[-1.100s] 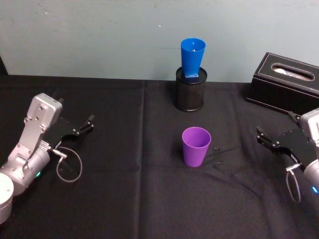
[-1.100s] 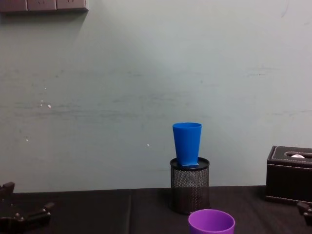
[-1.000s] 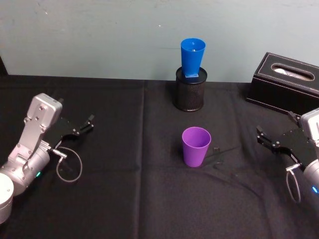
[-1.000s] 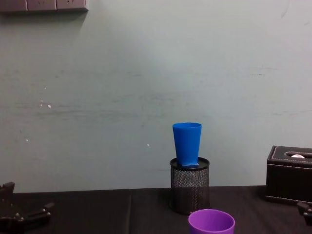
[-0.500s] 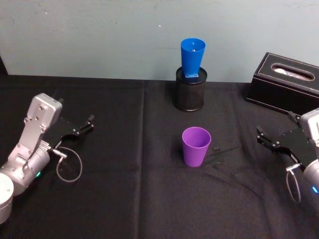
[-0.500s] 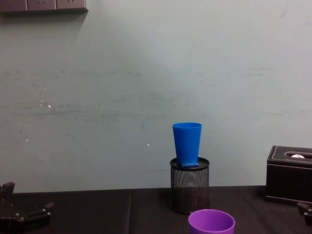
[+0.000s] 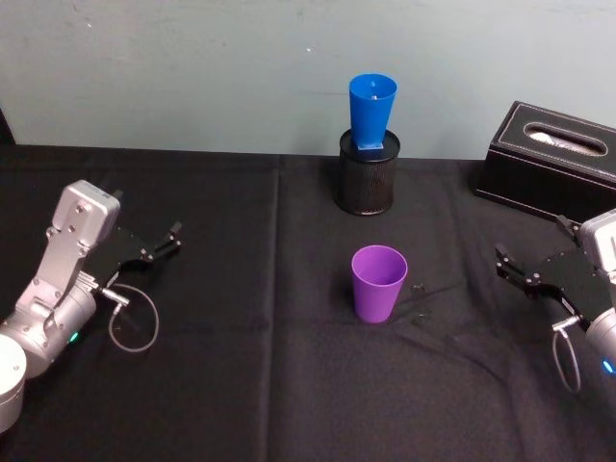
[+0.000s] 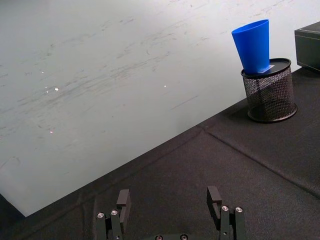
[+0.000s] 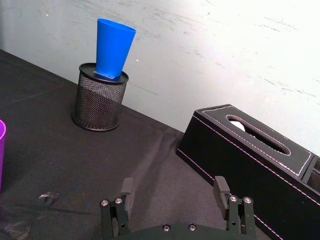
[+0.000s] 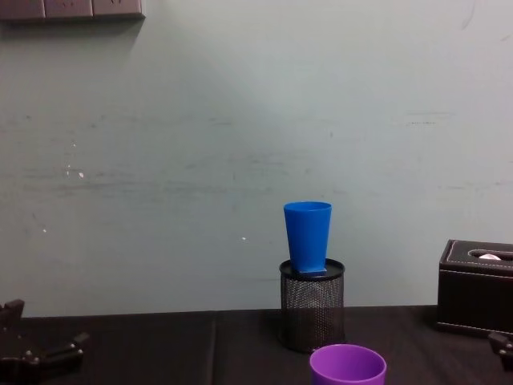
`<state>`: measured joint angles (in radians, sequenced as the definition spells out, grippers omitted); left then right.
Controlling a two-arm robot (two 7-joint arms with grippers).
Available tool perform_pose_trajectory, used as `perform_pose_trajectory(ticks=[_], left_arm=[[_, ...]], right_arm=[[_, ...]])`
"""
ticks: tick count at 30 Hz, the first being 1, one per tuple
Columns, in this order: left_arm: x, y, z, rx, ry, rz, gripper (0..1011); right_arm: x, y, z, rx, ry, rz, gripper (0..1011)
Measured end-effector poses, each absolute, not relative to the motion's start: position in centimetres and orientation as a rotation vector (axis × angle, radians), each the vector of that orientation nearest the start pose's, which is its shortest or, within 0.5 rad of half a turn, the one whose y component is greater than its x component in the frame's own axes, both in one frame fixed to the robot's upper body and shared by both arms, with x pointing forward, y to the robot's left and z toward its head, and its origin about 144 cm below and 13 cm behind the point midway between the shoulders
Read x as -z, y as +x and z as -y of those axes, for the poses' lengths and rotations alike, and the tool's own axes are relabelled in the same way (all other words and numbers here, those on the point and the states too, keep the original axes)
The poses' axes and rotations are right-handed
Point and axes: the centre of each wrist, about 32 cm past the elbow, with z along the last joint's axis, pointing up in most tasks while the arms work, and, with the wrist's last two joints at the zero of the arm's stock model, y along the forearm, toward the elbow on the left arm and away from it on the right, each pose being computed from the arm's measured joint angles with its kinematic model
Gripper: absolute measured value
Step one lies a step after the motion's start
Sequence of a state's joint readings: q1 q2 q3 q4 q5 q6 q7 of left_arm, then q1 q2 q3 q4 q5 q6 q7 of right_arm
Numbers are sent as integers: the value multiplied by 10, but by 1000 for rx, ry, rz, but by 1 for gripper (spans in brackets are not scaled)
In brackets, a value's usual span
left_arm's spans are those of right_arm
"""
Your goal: Pick up one cup with a gripper and tap it against the other cup.
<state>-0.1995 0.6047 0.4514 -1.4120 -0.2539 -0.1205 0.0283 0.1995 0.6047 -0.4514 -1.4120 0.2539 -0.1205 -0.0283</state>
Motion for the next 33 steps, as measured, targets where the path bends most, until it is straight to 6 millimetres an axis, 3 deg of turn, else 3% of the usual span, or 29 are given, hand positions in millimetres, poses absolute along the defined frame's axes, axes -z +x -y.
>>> perform_pose_trajectory(ticks=[16, 27, 33], left_arm=[[-1140, 489, -310, -1248, 305, 285, 1005], [-1140, 489, -310, -1248, 304, 285, 1005], [-1140, 489, -310, -1248, 304, 285, 1005]], right_arm=[[-1140, 488, 310, 1241, -298, 284, 1003], [-1136, 471, 317, 1065, -207, 179, 1003], [-1133, 457, 325, 884, -181, 123, 1003]])
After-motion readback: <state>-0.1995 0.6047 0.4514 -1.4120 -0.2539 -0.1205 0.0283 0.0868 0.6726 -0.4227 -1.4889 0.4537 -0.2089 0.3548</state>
